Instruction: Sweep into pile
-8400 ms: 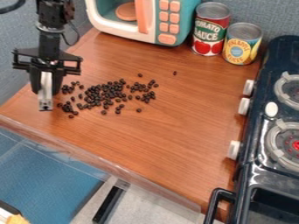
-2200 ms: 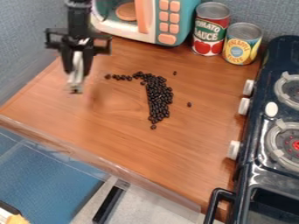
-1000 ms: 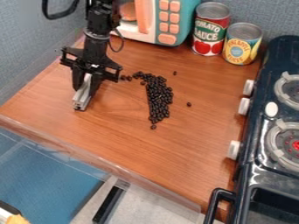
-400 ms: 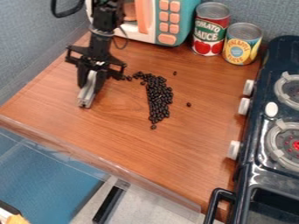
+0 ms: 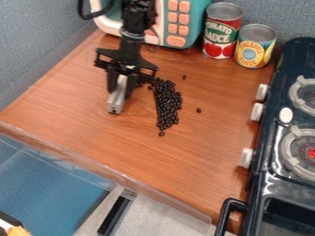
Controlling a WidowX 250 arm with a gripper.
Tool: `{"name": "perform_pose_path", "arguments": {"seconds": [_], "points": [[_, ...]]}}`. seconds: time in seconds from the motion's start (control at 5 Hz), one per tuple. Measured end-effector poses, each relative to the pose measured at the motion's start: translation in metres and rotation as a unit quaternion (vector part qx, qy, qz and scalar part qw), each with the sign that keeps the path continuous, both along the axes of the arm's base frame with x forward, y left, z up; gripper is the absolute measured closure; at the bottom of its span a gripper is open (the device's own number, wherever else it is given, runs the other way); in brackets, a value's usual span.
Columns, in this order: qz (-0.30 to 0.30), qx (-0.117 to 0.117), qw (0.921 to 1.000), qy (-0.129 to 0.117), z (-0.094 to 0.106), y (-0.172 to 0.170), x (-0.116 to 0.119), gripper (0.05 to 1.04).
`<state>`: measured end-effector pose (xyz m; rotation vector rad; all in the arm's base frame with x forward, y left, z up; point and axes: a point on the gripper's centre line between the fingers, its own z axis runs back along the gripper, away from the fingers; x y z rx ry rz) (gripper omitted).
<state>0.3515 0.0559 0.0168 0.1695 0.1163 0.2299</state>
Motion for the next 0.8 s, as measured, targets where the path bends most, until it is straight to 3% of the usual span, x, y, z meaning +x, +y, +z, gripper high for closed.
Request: {"name": "perform_pose_path", "arguments": {"seconds": [0.4,0.8], "points": [[-0.025,-0.023,0.9994,0.004,0.001,-0.036,-0.001,0.727],[-0.025,-0.037,0.9990,-0.003,0.008,-0.041,0.000,0.727]]}}
